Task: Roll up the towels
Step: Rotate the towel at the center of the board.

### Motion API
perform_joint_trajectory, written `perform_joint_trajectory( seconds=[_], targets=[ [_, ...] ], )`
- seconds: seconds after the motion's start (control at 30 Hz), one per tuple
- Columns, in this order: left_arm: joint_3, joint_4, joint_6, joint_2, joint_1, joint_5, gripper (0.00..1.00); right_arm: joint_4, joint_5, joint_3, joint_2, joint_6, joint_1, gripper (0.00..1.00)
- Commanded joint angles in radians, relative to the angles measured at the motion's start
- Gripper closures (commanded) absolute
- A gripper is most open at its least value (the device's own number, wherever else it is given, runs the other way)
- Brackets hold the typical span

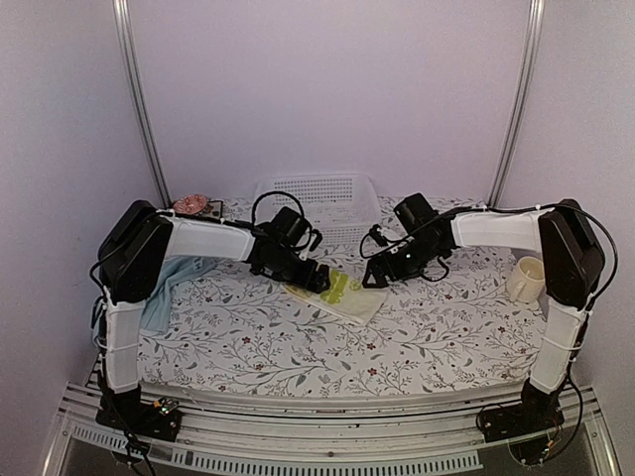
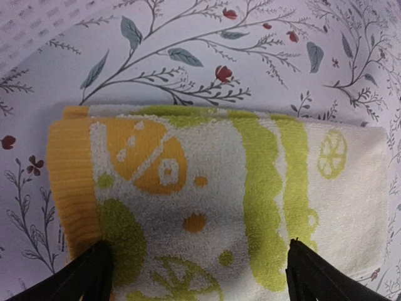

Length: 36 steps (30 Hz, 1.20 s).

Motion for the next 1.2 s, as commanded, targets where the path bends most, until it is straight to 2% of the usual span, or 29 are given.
perform_joint_trajectory(
  seconds=[0.0,0.3,0.57,0.77,1.17],
  targets=[
    [0.021,-0.013,0.041,-0.049,0.014,0.012,0.03,-0.004,0.018,0.013,0.022,-0.012,-0.001,0.06],
    [-0.122,-0.012,-0.008,-0.263,0.011,0.079,0.03,0.007,-0.022,0.017,0.051,-0.019,-0.003,0.03],
    [-0.277,-0.080,-0.098,-0.354,-0.004,0.125,0.03,0.019,-0.028,0.030,0.079,-0.021,-0.005,0.01],
    [-0.340,-0.085,-0.132,-0.365,-0.010,0.131,0.03,0.022,-0.027,0.050,0.106,-0.011,-0.007,0.01],
    [-0.324,0.011,-0.154,-0.251,-0.009,0.167,0.03,0.024,-0.071,0.074,0.134,0.005,-0.007,0.01]
  ],
)
